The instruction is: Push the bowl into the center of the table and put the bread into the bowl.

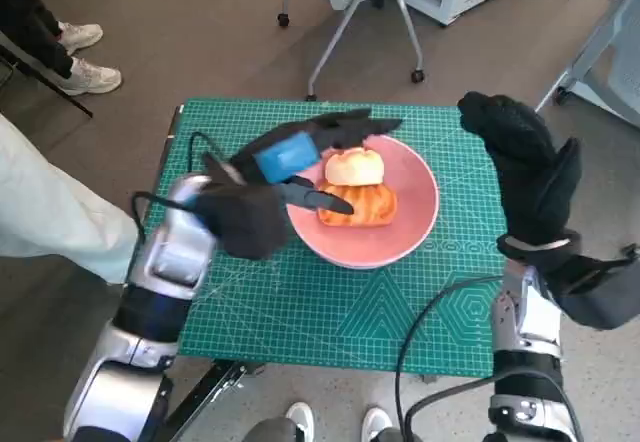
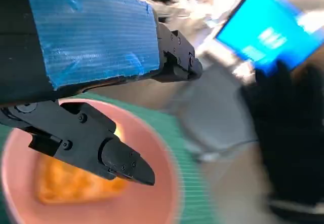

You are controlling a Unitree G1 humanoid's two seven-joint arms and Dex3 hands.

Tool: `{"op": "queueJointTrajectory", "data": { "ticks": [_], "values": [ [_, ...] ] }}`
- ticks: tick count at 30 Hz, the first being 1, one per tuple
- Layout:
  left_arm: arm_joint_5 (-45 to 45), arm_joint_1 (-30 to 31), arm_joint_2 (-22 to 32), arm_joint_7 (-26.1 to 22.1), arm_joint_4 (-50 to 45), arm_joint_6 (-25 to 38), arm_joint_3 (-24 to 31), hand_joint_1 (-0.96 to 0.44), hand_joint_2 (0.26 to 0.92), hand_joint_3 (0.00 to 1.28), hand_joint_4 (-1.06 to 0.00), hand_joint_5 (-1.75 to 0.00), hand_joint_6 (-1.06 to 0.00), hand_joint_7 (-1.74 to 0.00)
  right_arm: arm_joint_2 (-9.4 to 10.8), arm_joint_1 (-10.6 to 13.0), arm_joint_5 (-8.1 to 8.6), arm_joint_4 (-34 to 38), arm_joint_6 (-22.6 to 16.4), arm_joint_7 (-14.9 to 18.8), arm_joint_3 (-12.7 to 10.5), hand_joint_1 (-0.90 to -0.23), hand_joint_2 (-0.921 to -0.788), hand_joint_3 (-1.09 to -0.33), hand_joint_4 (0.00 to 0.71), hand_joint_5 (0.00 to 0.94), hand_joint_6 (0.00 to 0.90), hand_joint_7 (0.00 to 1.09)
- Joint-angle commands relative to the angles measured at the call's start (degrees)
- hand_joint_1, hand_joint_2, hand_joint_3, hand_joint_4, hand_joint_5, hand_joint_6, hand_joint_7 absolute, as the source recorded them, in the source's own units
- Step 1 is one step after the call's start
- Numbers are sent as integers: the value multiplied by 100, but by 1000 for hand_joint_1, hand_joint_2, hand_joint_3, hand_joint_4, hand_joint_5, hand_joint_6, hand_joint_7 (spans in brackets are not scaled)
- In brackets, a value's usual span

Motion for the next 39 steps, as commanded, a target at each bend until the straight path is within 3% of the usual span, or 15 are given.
{"op": "queueJointTrajectory", "data": {
  "ticks": [1,8,16,31,39],
  "values": [
    [-999,238,-215,-99,-241,-306,604,-347,892,10,-13,1,-222,0,-40,-3,-112,-181,185,-95,83,-668,-921,-759,225,9,94,526],
    [-1841,396,-714,127,-277,-744,1140,-456,917,95,-8,-3,-222,-6,-105,-67,-229,-521,367,-237,189,-665,-921,-764,217,4,88,525],
    [-2157,398,-980,160,76,-1236,1404,-588,921,255,-73,-35,-232,-26,-132,-247,-402,-780,587,-436,264,-653,-921,-779,211,1,51,568],
    [-2504,492,-1096,-17,97,-1333,1569,-668,921,316,-107,-43,-210,-39,-130,-294,-502,-1107,823,-626,347,-691,-921,-737,213,2,46,599],
    [-2446,504,-1145,20,137,-1490,1546,-706,921,277,-128,-46,-204,-54,-163,-253,-557,-1164,791,-642,354,-684,-921,-729,210,0,42,599]
  ]
}}
